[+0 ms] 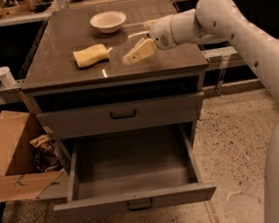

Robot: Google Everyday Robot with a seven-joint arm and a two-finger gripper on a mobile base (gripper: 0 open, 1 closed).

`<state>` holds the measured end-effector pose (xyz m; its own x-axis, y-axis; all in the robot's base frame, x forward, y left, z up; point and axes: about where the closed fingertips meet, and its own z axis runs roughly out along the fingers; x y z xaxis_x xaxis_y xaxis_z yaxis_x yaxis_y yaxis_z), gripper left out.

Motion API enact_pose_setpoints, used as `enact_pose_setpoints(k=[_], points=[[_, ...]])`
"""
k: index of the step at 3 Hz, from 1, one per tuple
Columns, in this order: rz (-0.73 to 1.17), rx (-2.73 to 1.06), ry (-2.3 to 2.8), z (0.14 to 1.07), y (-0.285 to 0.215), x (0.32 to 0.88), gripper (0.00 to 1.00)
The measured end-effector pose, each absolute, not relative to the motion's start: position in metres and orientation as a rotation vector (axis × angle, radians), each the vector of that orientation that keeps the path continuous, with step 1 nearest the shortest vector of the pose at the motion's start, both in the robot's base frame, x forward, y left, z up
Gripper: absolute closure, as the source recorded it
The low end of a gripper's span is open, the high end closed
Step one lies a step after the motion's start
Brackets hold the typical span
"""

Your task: Place sponge into middle drawer

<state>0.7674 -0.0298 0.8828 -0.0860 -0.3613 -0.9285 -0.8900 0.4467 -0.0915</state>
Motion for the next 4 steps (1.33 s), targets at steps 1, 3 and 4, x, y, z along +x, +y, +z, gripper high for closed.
enact_pose_setpoints(k=[1,3,4], points=[[0.696,-1.080,1.650,0.886,-0.002,0.781,0.00],[0.724,-1.116,1.693,0.880,0.052,0.792,0.00],[0.710,-1.136,1.720,0.872,0.069,0.799,0.00]])
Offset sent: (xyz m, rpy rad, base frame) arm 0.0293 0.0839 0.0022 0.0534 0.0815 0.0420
